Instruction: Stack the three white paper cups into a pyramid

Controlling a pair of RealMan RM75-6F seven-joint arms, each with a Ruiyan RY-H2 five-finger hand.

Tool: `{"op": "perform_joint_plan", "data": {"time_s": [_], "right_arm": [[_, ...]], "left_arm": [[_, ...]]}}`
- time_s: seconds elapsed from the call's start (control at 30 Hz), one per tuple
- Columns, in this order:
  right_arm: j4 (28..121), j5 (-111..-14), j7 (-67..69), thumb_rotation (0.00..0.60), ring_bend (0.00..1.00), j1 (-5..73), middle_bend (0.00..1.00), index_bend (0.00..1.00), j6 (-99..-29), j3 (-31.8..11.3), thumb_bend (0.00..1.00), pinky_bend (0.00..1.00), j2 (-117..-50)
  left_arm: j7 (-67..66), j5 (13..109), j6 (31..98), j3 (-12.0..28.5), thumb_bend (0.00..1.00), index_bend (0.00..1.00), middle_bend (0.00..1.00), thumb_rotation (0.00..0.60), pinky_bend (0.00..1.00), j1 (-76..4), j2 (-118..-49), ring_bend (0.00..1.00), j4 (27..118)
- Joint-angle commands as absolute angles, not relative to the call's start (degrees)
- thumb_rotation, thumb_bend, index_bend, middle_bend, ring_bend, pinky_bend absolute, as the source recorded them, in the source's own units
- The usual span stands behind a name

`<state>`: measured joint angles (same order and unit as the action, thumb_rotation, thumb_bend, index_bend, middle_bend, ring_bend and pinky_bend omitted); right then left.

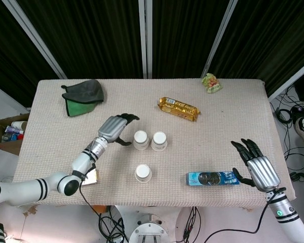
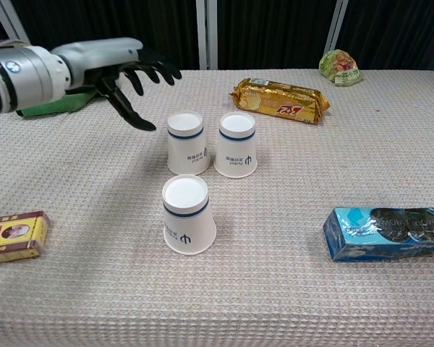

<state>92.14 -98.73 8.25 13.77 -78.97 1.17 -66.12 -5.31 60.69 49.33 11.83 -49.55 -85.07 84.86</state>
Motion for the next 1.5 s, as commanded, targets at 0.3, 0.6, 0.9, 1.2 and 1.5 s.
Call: {"op": "perform_joint_plan", "data": {"time_s": [0.3, 0.6, 0.9, 1.2, 1.5], "right_arm": [[99.68, -97.61, -0.15, 0.600, 0.02, 30.97, 0.19, 0.06, -55.84, -3.88, 0.04, 0.09, -72.22], [101.01, -86.65, -8.68, 0.600, 0.02, 44.36, 0.19, 0.10, -39.53, -11.06, 0.18, 0.09, -79.57], [99.39, -76.10, -19.16, 0.600, 0.02, 52.44, 0.20, 0.11, -32.48, -11.60, 0.18, 0.09, -84.30], [98.92, -68.90, -26.28, 0.600, 0.02, 56.21, 0.22, 0.17, -33.51, -9.38, 0.24, 0.09, -85.94], [98.25, -65.99, -30.96, 0.600, 0.08, 58.46, 0.31, 0.32, -37.29, -7.33, 0.35, 0.10, -87.76]], "left_arm": [[-12.39, 59.96, 61.20, 6.82, 0.10, 0.18, 0.18, 0.600, 0.23, -38.10, -70.70, 0.17, 98.04], [-6.93, 65.83, 63.34, 4.44, 0.08, 0.18, 0.18, 0.600, 0.23, -33.36, -67.69, 0.17, 102.21], [-2.79, 68.50, 62.98, 4.36, 0.08, 0.18, 0.18, 0.600, 0.23, -31.49, -65.97, 0.16, 103.04], [-0.72, 70.02, 62.78, 4.73, 0.08, 0.18, 0.18, 0.600, 0.23, -30.47, -66.09, 0.17, 102.20], [0.45, 70.87, 63.21, 5.05, 0.08, 0.18, 0.18, 0.600, 0.23, -29.36, -66.23, 0.16, 101.84]]}}
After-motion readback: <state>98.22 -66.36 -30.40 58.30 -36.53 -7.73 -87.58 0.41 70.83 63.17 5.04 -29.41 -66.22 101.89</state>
